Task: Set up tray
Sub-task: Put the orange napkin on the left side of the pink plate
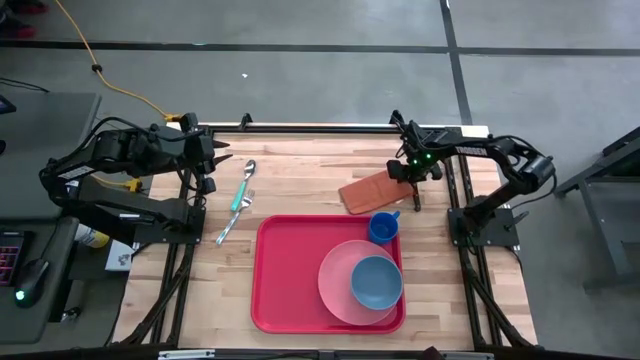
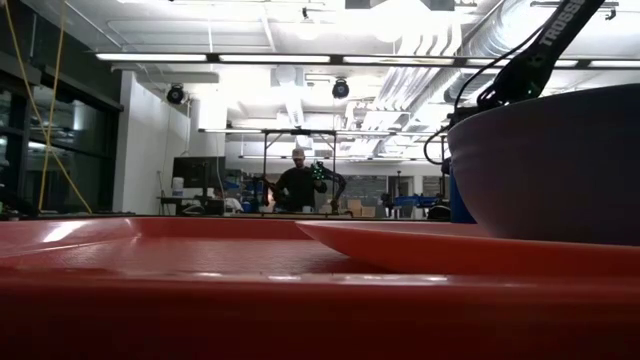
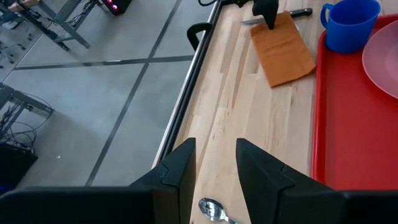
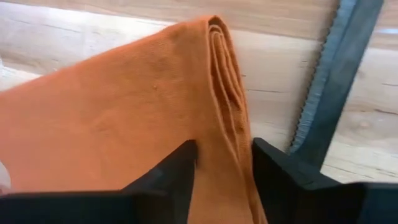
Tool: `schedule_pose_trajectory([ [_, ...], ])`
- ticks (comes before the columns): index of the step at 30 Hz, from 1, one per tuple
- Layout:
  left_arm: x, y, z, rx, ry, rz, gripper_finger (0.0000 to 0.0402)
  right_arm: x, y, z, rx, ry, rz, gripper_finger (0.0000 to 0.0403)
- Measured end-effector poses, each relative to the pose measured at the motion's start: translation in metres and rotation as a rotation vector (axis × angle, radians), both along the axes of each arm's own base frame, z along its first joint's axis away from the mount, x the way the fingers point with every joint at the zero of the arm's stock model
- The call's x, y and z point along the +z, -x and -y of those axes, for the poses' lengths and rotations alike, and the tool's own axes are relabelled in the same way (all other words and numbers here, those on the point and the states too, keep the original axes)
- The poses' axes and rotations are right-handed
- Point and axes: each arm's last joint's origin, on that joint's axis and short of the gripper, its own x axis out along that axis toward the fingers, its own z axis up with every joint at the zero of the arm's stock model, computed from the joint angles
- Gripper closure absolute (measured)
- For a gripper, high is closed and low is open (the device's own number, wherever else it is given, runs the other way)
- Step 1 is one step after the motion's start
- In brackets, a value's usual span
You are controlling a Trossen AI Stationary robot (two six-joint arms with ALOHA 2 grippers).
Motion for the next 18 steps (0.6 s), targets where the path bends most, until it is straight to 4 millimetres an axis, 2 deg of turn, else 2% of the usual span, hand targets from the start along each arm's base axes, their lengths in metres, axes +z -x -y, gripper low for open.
schedule_pose_trajectory([
  [11,-0.0001,0.0001,0.0,0.0,0.001,-0.001,0.0257,0.0001,-0.0009,-0.0003,0.004,-0.013,0.019,0.0344],
  [16,-0.0005,0.0003,0.0,0.0,0.001,-0.006,0.0257,0.0,-0.0009,-0.0005,0.014,-0.01,0.02,0.0391],
  [18,-0.0005,0.0004,0.0,-0.001,0.0,-0.007,0.0257,0.0,-0.0011,-0.0005,0.023,-0.006,0.022,0.0396],
])
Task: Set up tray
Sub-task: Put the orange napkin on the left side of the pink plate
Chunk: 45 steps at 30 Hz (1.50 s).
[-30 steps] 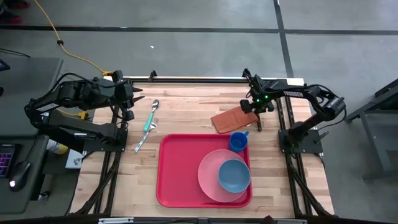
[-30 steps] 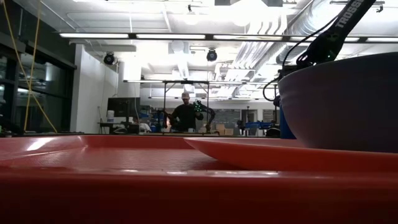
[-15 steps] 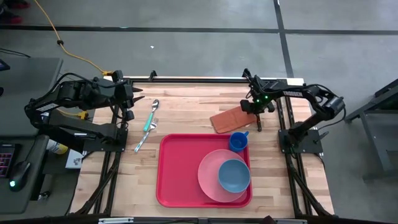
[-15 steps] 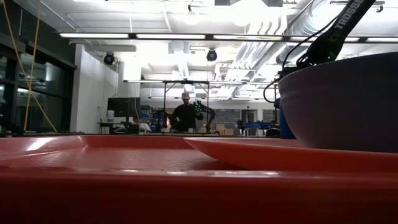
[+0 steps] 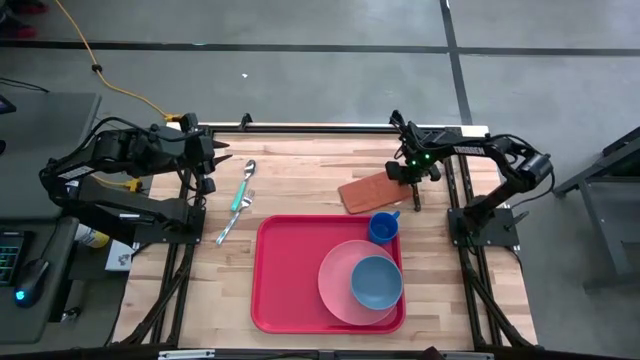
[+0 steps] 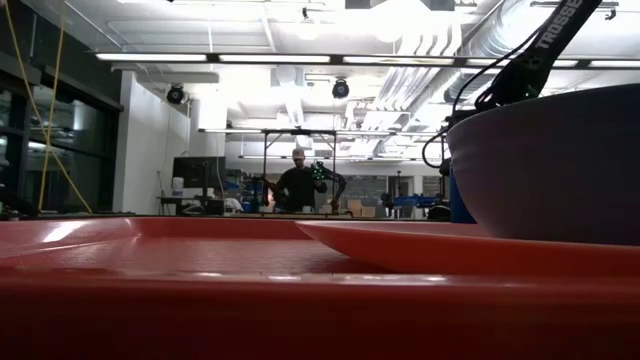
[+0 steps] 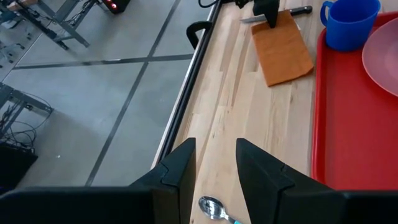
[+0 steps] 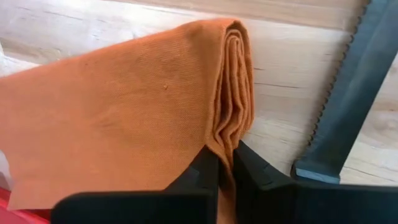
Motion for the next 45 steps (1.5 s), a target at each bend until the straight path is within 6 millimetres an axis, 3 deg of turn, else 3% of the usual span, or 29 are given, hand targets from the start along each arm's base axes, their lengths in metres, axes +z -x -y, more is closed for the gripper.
schedule_pose_trajectory([
  [8,0.0,0.0,0.0,-0.001,-0.002,-0.001,0.0257,0.007,0.0,0.0,0.003,0.056,0.021,0.04],
  [20,0.0,0.0,0.0,-0.001,-0.002,0.001,0.0257,0.051,0.004,-0.002,-0.018,0.271,0.159,0.0402],
  [28,0.0,0.0,0.0,-0.001,-0.002,0.001,0.0257,0.086,0.002,-0.009,0.005,0.428,0.341,0.0403],
  [32,0.0,0.0,0.0,-0.001,-0.002,0.001,0.0257,0.115,-0.004,-0.012,0.034,0.508,0.413,0.0403],
  [45,0.0,0.0,0.0,0.01,-0.01,0.001,0.0257,0.25,-0.024,-0.022,0.235,0.689,0.386,0.0402],
])
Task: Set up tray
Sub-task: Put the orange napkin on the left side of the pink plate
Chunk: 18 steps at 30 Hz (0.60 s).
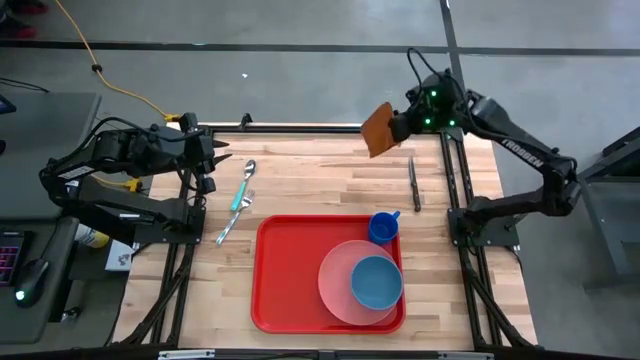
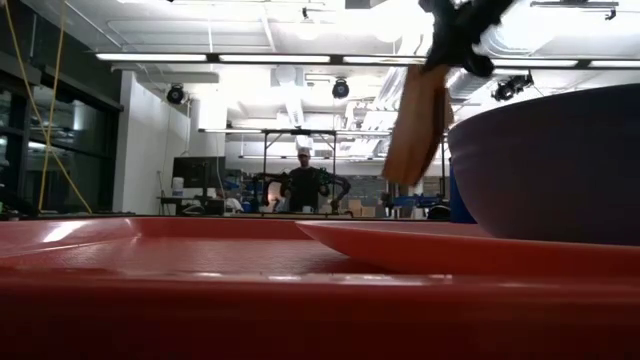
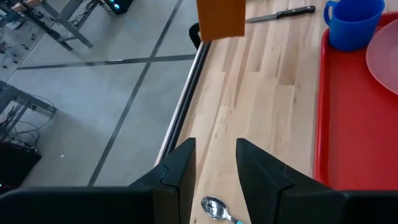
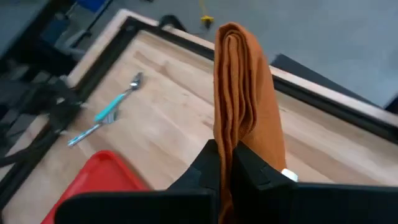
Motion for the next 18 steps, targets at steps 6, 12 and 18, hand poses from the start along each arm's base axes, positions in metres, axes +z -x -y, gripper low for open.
schedule_pose_trajectory([
  [6,0.0,0.0,0.0,0.003,-0.002,0.0,0.0256,0.042,-0.021,-0.014,0.113,0.047,-0.033,0.0402],
  [12,0.0,0.0,0.0,0.004,-0.002,0.0,0.0257,0.07,-0.053,-0.029,0.253,0.073,-0.04,0.0402],
  [18,0.0,0.0,0.0,0.005,-0.003,0.001,0.0257,0.077,-0.09,-0.048,0.414,0.05,-0.085,0.0402],
])
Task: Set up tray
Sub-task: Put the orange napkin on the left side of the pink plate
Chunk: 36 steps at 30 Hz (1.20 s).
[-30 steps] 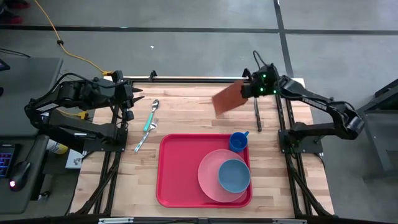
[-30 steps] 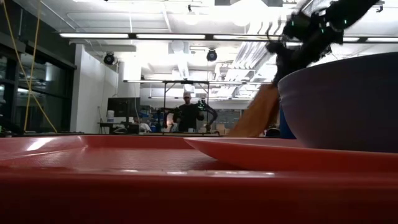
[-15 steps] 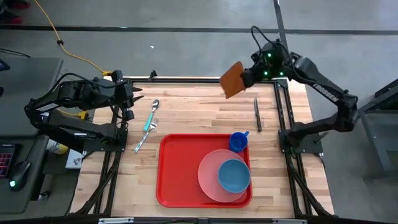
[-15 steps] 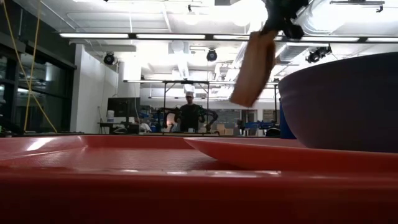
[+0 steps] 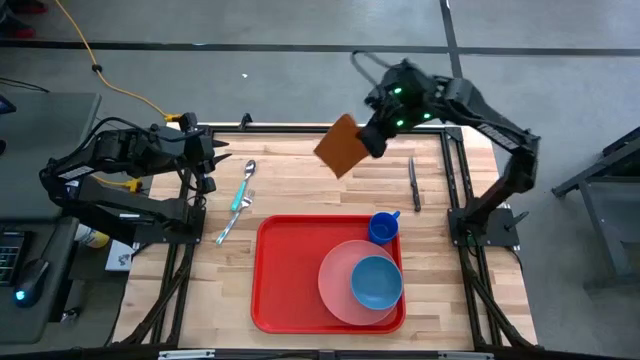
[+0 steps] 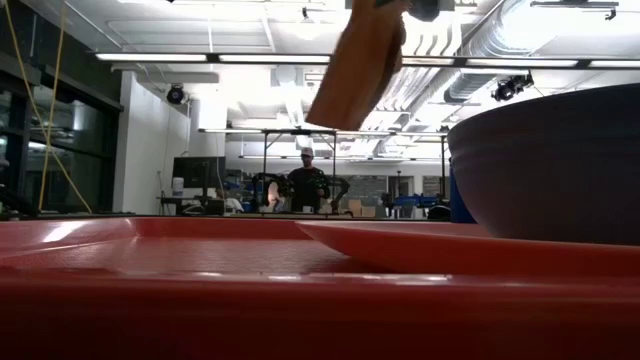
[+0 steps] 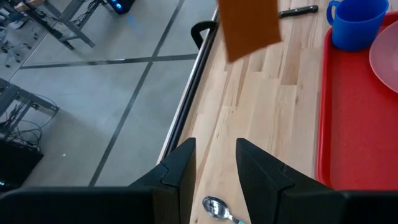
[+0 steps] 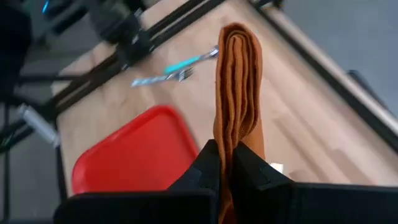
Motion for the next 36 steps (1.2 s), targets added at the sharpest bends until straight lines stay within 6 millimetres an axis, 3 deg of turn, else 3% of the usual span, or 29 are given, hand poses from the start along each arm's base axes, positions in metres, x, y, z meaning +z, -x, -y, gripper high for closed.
schedule_pose_trajectory([
  [12,0.001,0.0,0.0,0.001,0.0,0.009,0.0257,-0.029,-0.071,-0.051,0.356,-0.125,-0.11,0.0402],
  [17,0.001,-0.001,0.0,0.0,0.0,0.009,0.0256,-0.036,-0.084,-0.071,0.457,-0.172,-0.096,0.0402],
  [27,0.002,-0.002,0.0,0.0,-0.001,0.023,0.0257,-0.031,-0.102,-0.107,0.589,-0.219,0.055,0.0402],
  [36,0.002,-0.002,0.0,0.004,0.0,0.031,0.0257,-0.057,-0.137,-0.121,0.632,-0.262,0.071,0.0403],
])
